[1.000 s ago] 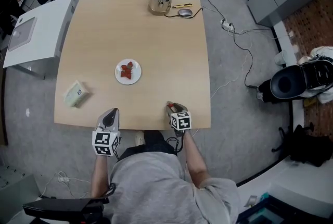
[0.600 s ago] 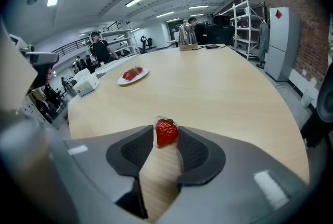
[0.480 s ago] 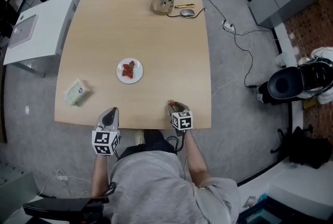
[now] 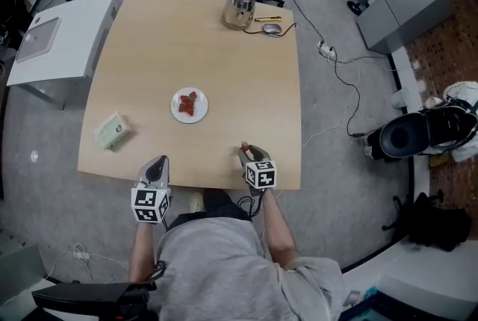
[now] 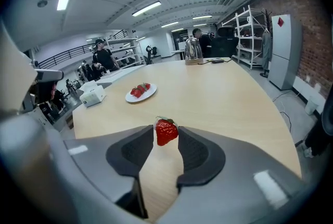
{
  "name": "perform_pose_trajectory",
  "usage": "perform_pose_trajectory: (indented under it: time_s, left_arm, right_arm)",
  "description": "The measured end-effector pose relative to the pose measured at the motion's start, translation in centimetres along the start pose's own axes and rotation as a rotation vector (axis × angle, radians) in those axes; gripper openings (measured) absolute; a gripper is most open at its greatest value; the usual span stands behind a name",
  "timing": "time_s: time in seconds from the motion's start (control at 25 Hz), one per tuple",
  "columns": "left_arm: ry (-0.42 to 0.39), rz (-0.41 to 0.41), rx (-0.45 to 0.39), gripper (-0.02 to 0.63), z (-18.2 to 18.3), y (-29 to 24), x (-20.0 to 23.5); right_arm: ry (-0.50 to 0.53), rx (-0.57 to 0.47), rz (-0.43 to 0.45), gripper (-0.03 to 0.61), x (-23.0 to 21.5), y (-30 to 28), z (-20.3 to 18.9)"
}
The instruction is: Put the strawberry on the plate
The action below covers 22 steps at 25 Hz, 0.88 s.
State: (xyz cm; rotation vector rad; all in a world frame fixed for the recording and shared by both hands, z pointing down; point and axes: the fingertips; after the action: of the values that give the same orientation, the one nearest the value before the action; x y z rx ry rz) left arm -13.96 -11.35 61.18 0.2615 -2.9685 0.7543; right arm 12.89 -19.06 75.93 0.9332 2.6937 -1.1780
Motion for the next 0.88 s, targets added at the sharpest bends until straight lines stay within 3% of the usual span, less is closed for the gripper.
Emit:
perform_pose_trajectory:
  time_s: [0.52,0.88]
  left_arm:
    - [0.082,0.081,-0.028,0.020,-0.8,1.5,2.3]
    - [0.120,0.147,-0.032,0.020,-1.6,2.2,3.8]
  right_arm:
    - [0.070,-0.088,0.074,0.153,3.0,-0.6,6.8]
    - [0.143,-0.090,0.146,0.153,5.4,-3.6,10.4]
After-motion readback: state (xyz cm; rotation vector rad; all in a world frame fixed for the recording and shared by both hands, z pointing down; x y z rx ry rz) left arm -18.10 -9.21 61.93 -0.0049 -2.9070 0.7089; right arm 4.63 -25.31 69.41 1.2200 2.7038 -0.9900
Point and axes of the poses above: the fingertips, and each gripper's own axes: y backward along the fingers, x to its left, z out of its top, and after that the axes turned 6 degrees about z, right-handed
